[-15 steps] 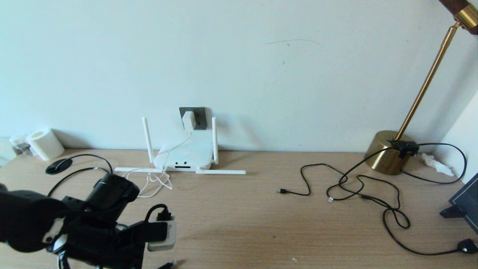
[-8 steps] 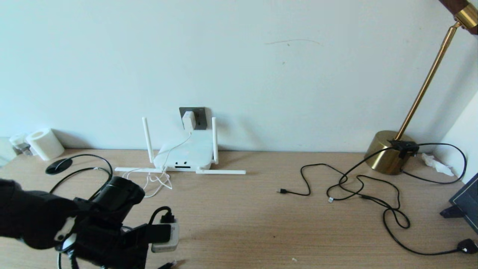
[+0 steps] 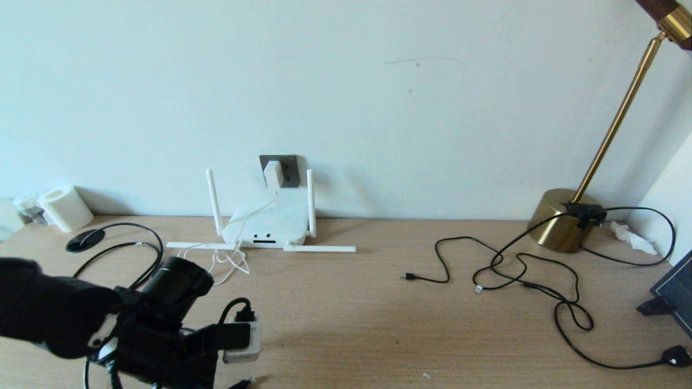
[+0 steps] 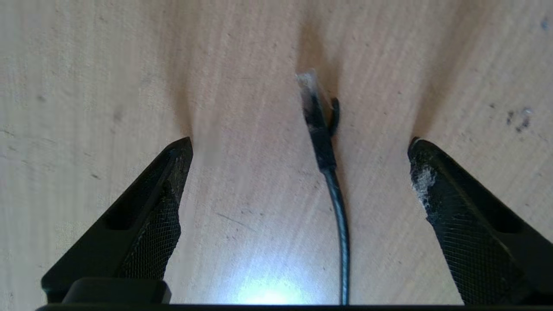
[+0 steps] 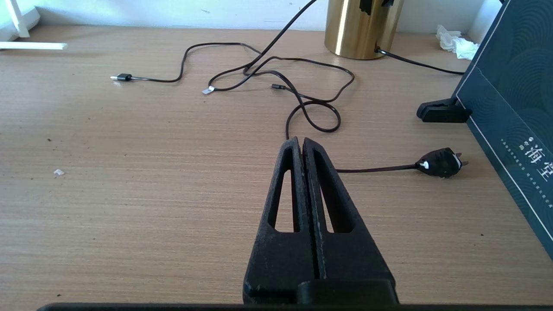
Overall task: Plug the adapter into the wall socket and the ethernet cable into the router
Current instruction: Pick up cable
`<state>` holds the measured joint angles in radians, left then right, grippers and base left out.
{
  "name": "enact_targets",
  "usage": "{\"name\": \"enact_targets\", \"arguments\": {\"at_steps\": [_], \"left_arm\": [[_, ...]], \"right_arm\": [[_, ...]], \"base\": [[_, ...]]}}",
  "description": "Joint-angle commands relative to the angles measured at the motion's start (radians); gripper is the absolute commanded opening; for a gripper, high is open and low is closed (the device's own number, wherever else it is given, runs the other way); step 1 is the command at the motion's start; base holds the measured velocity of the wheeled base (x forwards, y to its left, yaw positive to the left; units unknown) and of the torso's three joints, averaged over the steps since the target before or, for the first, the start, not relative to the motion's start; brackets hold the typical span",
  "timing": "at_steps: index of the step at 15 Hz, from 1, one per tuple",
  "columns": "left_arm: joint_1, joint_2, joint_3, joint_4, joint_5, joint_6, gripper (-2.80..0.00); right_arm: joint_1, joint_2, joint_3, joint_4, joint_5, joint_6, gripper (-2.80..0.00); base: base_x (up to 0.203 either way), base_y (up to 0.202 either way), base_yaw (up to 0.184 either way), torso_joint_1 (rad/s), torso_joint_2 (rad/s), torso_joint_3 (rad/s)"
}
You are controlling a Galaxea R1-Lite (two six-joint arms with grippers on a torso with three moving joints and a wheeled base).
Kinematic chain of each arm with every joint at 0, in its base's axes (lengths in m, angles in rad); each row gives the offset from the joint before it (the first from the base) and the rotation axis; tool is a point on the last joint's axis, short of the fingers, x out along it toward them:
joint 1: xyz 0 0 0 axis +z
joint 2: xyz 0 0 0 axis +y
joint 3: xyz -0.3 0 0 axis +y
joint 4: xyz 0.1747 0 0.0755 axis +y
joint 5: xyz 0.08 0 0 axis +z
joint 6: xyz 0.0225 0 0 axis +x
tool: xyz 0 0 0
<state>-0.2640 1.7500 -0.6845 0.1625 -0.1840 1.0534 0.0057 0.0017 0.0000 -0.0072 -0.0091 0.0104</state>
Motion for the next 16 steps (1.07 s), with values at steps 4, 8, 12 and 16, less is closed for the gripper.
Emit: {"name": "enact_targets", "arguments": {"at_steps": [4,8,12,16], "left_arm": [[-0.001,0.013,0.002,-0.009,0.000,0.005,-2.80],[-0.001,0.013,0.011,-0.009,0.003,0.005,-2.80],[-0.001,-0.022,0.040,-0.009,0.003,0.009,-2.80],[-0.037,-0.213,0.023,-0.001,0.000,0.020,-2.80]], "right_arm": [[0.000,0.000,0.000,0.000,0.000,0.000,-2.80],[0.000,0.000,0.000,0.000,0.000,0.000,-2.80],[0.000,0.000,0.000,0.000,0.000,0.000,-2.80],[0.000,0.000,0.000,0.000,0.000,0.000,-2.80]], "base": [[0.000,0.000,0.000,0.000,0.00,0.000],[0.000,0.000,0.000,0.000,0.00,0.000],[0.000,0.000,0.000,0.000,0.00,0.000],[0.000,0.000,0.000,0.000,0.00,0.000]]}}
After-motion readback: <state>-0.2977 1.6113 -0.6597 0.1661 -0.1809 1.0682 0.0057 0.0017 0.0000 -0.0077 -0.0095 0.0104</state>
